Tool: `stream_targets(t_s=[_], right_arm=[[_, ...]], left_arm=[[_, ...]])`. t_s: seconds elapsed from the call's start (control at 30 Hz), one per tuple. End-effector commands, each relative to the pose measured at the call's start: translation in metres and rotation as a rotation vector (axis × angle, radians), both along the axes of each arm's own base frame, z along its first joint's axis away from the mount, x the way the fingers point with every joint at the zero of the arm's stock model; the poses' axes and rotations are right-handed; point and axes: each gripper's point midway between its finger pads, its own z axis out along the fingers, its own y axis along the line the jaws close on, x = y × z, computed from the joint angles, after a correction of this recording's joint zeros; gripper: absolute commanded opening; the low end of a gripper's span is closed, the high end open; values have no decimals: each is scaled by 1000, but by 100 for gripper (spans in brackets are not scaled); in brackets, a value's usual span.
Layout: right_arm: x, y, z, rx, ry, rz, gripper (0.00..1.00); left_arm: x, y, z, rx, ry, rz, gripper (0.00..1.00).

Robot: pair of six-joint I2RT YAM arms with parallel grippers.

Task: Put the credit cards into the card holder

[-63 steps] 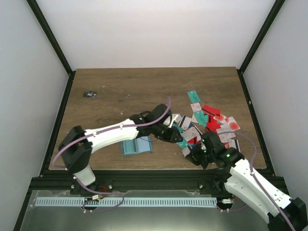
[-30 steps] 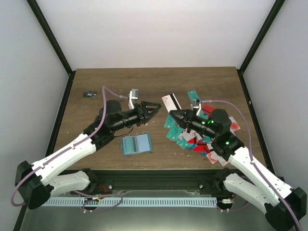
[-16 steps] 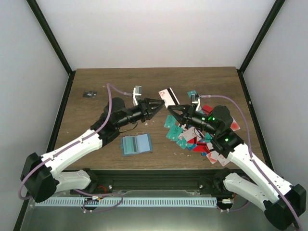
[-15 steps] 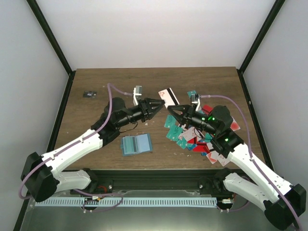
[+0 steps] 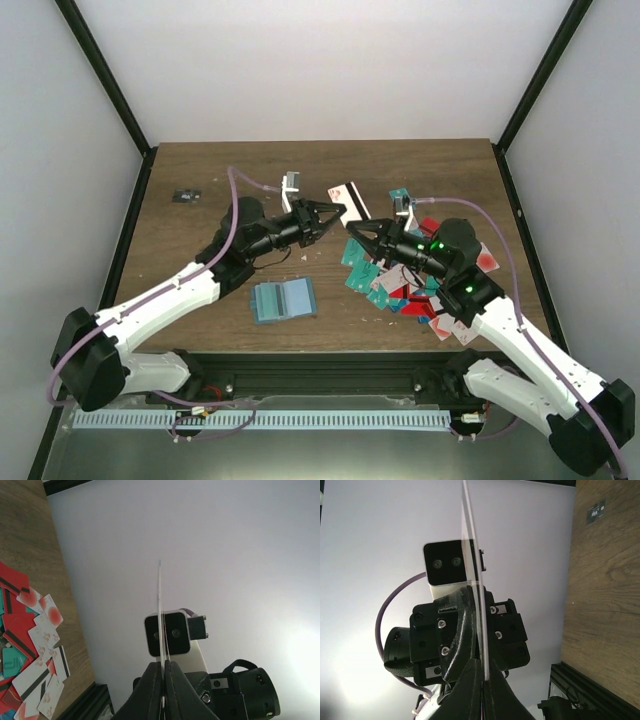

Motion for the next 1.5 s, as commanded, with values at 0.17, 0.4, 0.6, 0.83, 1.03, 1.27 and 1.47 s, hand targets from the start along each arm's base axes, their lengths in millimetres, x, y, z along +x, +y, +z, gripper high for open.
stream_targets(t_s=[0.17, 0.4, 0.6, 0.83, 1.03, 1.27, 1.47], right_arm=[[-11, 7, -5, -79, -23, 65, 28], [-4, 5, -39, -247, -15, 60, 48], [5, 5, -62, -358, -16, 71, 70], [17, 7, -87, -459, -10, 100, 89], [20, 12, -116, -496, 40, 139, 100], [24, 20, -148, -530, 103, 191, 100], [24, 21, -175, -550, 151, 214, 100]], left_arm=[[-1, 35, -26, 168, -16, 38, 4], [-13, 94, -89, 453, -14, 47, 4], [-31, 122, -145, 657, 11, -21, 4], [-45, 141, -197, 757, 97, -83, 4], [-45, 152, -224, 810, 146, -113, 4], [-40, 156, -238, 809, 205, -126, 4], [-40, 149, -251, 767, 265, -149, 4]])
